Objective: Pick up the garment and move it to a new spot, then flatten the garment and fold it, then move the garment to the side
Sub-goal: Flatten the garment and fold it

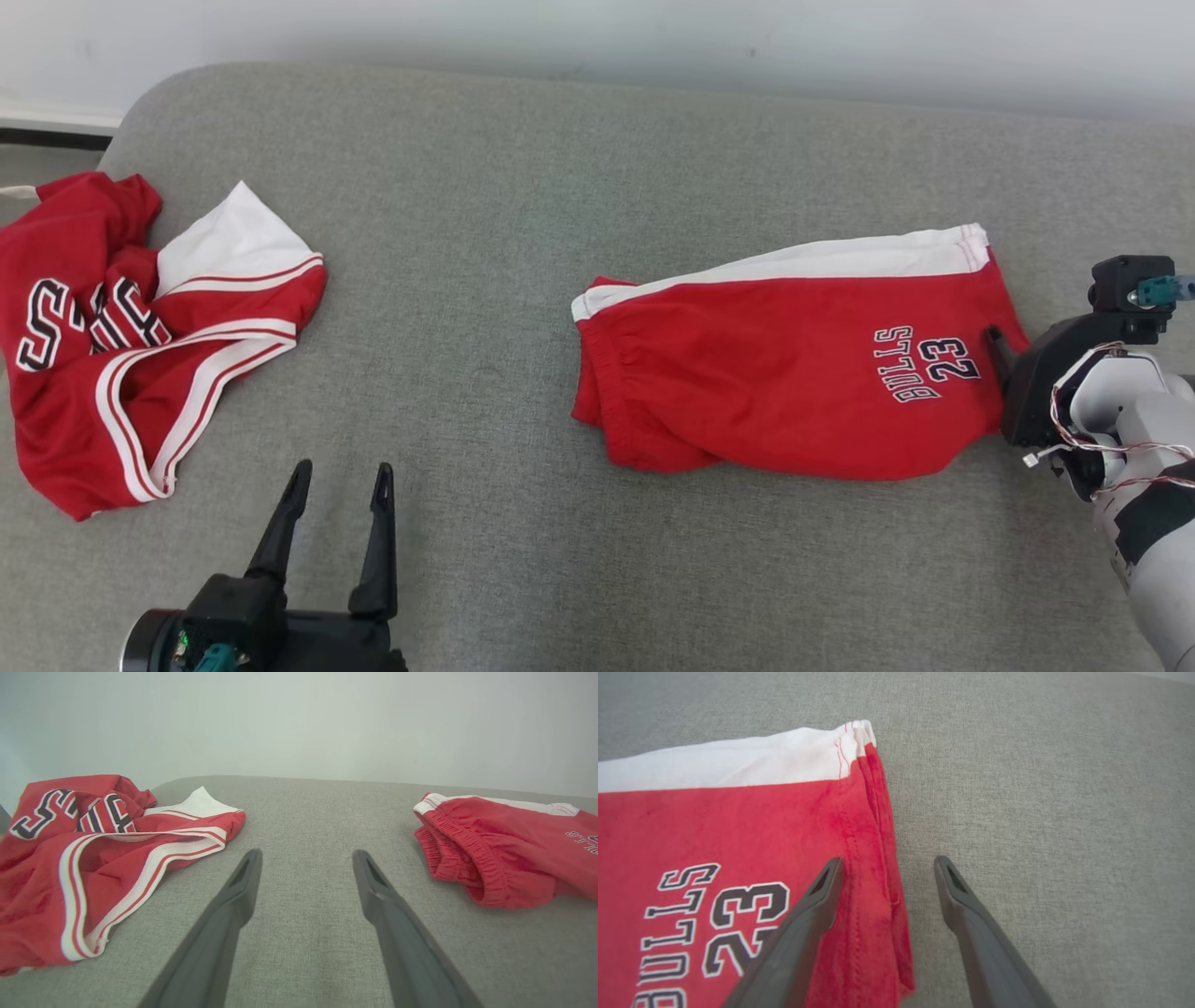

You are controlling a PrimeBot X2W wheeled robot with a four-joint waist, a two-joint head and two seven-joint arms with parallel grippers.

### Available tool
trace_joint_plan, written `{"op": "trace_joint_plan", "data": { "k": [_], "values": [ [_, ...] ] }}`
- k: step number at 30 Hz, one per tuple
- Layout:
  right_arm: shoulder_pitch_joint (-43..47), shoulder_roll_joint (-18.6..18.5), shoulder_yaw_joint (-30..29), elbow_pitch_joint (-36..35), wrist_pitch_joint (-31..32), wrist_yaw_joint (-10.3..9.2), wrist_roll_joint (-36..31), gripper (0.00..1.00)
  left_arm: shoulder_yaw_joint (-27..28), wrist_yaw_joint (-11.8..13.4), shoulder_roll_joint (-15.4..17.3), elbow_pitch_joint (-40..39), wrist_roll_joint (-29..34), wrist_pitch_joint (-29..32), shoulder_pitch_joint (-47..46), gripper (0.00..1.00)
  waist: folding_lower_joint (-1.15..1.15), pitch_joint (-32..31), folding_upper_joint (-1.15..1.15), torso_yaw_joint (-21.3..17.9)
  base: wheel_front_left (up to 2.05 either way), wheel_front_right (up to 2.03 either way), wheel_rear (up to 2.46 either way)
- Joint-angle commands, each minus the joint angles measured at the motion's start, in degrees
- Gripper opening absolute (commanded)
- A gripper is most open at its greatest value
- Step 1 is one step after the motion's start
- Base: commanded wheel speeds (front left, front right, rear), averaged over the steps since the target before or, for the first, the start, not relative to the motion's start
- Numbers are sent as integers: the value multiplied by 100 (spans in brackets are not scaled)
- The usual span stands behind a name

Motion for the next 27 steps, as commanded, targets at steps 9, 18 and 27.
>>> {"op": "trace_joint_plan", "data": {
  "k": [9,18,27],
  "values": [
    [74,183,133,201,498,-13,177,100,330,-243,-171,-123,224,-5,267,100,1,114,0,119,0,0,0],
    [194,-136,147,122,222,-21,153,0,473,-410,-297,-92,341,-5,255,100,1,94,0,-33,0,0,0],
    [68,-454,-56,304,-533,-17,-348,0,563,-484,-370,-61,407,-5,281,100,1,-34,0,-277,0,0,0]
  ]
}}
